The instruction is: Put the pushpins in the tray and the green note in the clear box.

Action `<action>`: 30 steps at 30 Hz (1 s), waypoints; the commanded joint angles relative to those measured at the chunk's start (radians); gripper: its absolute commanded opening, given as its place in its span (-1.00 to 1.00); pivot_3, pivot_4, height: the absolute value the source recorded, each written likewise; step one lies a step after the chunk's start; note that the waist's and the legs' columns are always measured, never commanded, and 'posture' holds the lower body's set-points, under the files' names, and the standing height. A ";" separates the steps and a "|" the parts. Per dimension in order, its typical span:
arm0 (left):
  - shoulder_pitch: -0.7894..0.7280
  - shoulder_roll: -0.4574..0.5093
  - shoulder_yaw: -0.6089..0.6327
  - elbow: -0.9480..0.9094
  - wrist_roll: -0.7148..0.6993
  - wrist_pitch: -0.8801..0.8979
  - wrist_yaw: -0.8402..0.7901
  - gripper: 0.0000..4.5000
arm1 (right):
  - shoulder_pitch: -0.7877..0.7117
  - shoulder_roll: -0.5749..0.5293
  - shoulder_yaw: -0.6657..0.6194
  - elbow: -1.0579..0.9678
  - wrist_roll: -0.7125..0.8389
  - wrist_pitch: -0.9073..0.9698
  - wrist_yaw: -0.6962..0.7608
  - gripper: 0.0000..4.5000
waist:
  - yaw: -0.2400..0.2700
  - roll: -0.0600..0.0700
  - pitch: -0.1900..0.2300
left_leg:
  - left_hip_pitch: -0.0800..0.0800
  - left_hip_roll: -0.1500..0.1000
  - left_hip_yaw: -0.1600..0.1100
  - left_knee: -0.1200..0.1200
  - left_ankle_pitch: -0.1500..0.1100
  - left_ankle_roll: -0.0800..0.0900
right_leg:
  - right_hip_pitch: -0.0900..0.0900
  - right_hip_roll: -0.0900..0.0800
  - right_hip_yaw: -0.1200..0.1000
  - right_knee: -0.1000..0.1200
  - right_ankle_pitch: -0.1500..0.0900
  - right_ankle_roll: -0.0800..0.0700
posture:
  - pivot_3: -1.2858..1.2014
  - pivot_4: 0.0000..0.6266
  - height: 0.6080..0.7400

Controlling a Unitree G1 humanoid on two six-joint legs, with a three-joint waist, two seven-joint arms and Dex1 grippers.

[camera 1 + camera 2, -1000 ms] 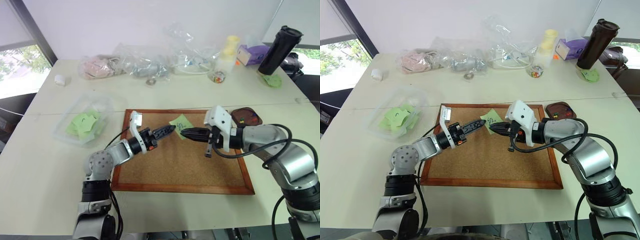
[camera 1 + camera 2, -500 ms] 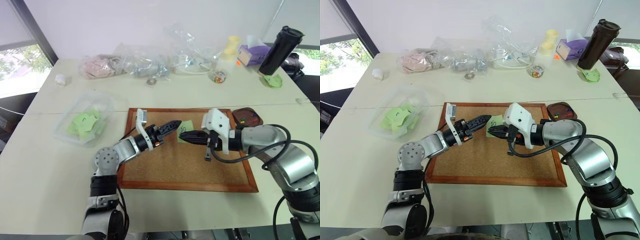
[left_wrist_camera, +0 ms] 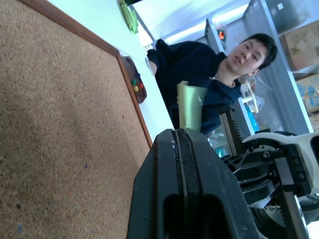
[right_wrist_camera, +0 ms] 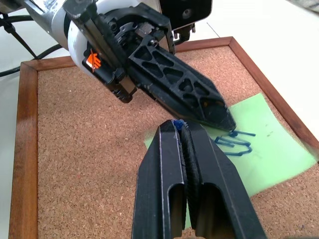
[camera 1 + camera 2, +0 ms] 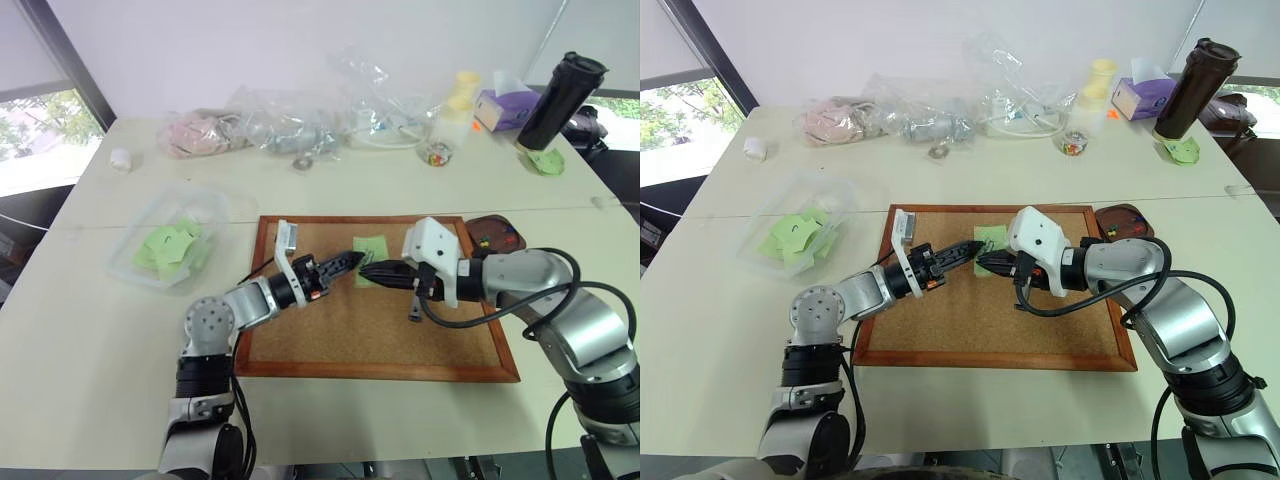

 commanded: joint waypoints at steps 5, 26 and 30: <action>0.027 0.039 -0.007 -0.090 0.004 -0.028 0.015 -0.95 | -0.026 -0.001 -0.068 -0.039 0.033 0.017 -0.033 -1.00 | 0.000 0.000 0.000 | 0.000 0.000 0.000 0.000 0.000 0.000 | 0.000 0.000 0.000 0.000 0.000 0.000 | 0.03 -0.52 1.00; 0.237 0.323 -0.246 -0.324 0.368 -0.407 -0.182 -0.95 | -0.136 0.017 -0.338 0.897 -0.175 -0.216 -0.356 -1.00 | -0.003 0.001 -0.001 | 0.001 0.001 0.003 -0.002 0.000 0.000 | -0.001 0.000 0.002 0.000 0.000 0.000 | 0.03 -0.52 1.00; 0.260 0.321 -0.272 -0.327 0.411 -0.450 -0.186 -0.95 | -0.138 0.027 -0.327 0.958 -0.186 -0.251 -0.341 -1.00 | -0.002 0.001 -0.001 | 0.001 0.000 0.003 -0.002 0.000 0.000 | -0.001 0.000 0.002 0.000 0.000 0.000 | 0.03 -0.52 1.00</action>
